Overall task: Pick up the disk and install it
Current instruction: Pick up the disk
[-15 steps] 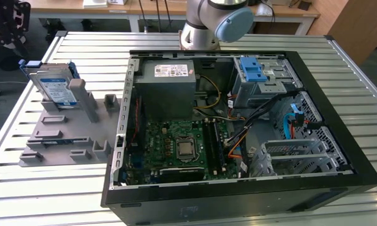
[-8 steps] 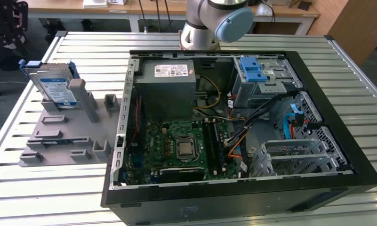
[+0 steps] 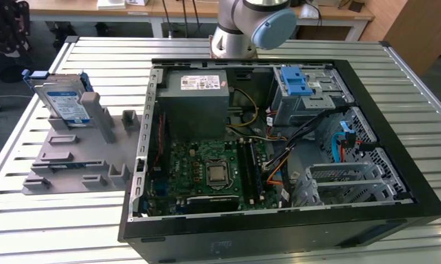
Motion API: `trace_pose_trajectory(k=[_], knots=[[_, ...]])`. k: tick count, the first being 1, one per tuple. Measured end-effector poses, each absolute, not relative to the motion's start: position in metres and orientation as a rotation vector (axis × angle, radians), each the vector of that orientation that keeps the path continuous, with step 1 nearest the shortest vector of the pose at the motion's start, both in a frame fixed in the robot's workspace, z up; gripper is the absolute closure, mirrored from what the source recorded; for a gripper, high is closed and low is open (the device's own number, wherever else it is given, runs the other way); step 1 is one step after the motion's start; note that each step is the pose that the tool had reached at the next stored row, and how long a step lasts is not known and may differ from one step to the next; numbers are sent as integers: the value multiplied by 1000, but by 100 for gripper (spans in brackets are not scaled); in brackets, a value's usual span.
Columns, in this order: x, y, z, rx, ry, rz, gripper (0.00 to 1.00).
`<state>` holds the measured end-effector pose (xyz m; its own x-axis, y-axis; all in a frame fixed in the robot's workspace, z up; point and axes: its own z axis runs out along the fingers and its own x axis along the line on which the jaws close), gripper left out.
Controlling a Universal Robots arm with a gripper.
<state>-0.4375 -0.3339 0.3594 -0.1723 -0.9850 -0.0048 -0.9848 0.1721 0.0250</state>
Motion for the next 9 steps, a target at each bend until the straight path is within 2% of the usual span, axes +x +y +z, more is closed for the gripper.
trace_pose_trajectory(k=[8,9], knots=[[-437,-334,359,2181,-2243,-32,89],[-438,-334,358,2244,-2195,-14,89]])
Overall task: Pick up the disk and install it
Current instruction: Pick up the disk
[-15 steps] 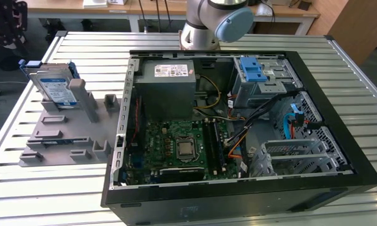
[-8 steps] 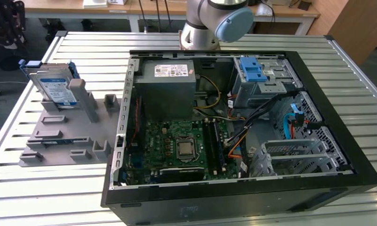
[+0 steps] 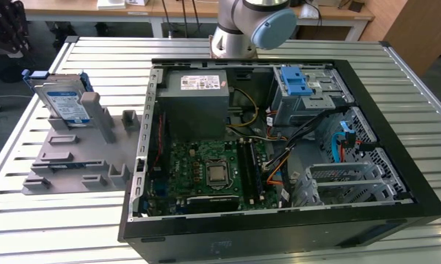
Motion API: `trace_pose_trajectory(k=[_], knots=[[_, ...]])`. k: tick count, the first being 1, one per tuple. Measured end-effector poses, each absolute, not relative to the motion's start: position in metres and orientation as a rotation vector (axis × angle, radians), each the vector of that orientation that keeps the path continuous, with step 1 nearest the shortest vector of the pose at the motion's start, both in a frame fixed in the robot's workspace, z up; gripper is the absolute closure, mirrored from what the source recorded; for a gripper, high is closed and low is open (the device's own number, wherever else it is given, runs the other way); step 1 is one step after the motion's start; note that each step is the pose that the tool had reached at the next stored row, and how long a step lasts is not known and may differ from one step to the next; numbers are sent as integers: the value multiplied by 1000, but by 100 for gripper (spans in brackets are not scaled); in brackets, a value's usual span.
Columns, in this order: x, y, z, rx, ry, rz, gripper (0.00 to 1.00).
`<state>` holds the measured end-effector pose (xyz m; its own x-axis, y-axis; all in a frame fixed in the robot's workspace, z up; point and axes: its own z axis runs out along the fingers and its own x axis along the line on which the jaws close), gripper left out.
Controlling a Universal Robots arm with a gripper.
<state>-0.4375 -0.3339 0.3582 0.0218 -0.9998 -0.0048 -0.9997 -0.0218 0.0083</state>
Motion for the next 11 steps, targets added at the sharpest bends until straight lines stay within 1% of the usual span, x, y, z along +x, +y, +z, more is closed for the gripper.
trace_pose_trajectory(k=[5,6,7,10,11], knots=[[-437,-334,358,2245,-2196,-12,89],[-437,-334,358,2245,-2196,-12,83],[-437,-334,358,2243,-2198,-12,83],[-437,-334,357,2202,-2237,-9,65],[-437,-334,356,2182,-2257,-9,65]])
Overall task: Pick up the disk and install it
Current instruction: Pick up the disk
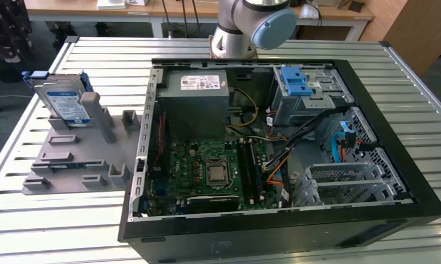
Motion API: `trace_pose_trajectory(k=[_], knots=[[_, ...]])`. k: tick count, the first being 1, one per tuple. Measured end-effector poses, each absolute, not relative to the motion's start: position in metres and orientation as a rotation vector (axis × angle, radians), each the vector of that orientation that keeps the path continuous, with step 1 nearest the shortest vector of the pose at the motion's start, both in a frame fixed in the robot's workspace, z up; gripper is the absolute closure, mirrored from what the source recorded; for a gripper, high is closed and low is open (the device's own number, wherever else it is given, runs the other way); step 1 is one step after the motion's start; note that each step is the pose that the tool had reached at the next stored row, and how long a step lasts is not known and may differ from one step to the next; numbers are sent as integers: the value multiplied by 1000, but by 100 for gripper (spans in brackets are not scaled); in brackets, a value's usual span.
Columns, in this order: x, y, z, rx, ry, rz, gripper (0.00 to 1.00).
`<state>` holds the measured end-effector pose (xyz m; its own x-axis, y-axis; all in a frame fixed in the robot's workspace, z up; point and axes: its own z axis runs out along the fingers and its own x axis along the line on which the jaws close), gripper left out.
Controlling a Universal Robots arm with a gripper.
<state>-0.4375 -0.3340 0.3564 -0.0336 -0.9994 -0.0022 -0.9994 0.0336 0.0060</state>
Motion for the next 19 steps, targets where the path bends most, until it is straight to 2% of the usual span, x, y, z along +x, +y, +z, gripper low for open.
trace_pose_trajectory(k=[1,4,6,7,8,19], knots=[[-437,-334,356,2162,-2276,-9,59],[-438,-333,352,2148,-2289,-9,53],[-437,-333,352,2148,-2288,-9,42],[-438,-333,352,2148,-2288,-9,42],[-437,-333,352,2148,-2288,-9,36],[-437,-333,338,2152,-2286,-9,36]])
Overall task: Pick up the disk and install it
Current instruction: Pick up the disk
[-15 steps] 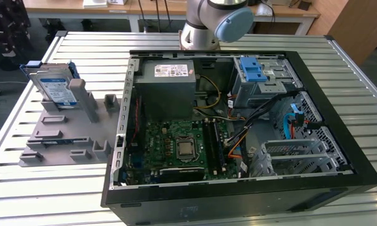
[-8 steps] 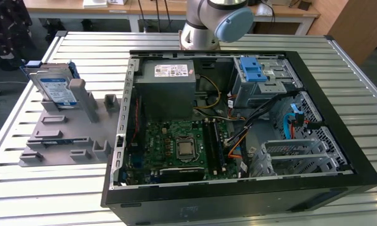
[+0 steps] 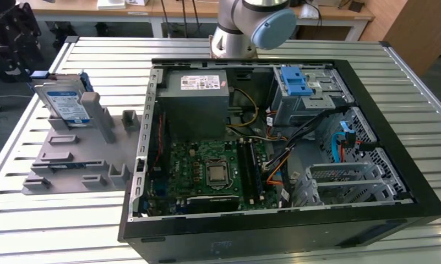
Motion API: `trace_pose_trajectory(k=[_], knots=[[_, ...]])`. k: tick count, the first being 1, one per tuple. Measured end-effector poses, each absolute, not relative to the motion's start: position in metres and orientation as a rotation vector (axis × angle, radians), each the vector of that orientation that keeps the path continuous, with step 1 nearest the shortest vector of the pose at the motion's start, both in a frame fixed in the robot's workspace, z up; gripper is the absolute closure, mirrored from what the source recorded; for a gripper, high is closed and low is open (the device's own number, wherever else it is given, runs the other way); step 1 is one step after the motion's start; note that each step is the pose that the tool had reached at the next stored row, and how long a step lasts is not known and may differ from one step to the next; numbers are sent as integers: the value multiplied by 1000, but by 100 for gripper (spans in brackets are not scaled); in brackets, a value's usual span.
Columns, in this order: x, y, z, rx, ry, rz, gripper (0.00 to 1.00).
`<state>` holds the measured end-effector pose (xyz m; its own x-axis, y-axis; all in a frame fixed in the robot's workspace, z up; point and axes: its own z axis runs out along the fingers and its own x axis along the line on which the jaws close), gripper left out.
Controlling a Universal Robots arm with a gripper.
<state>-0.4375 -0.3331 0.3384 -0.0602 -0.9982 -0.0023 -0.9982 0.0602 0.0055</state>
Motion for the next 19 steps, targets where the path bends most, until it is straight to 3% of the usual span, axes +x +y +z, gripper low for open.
trace_pose_trajectory(k=[19], knots=[[-438,-328,321,2152,-2286,-9,36]])
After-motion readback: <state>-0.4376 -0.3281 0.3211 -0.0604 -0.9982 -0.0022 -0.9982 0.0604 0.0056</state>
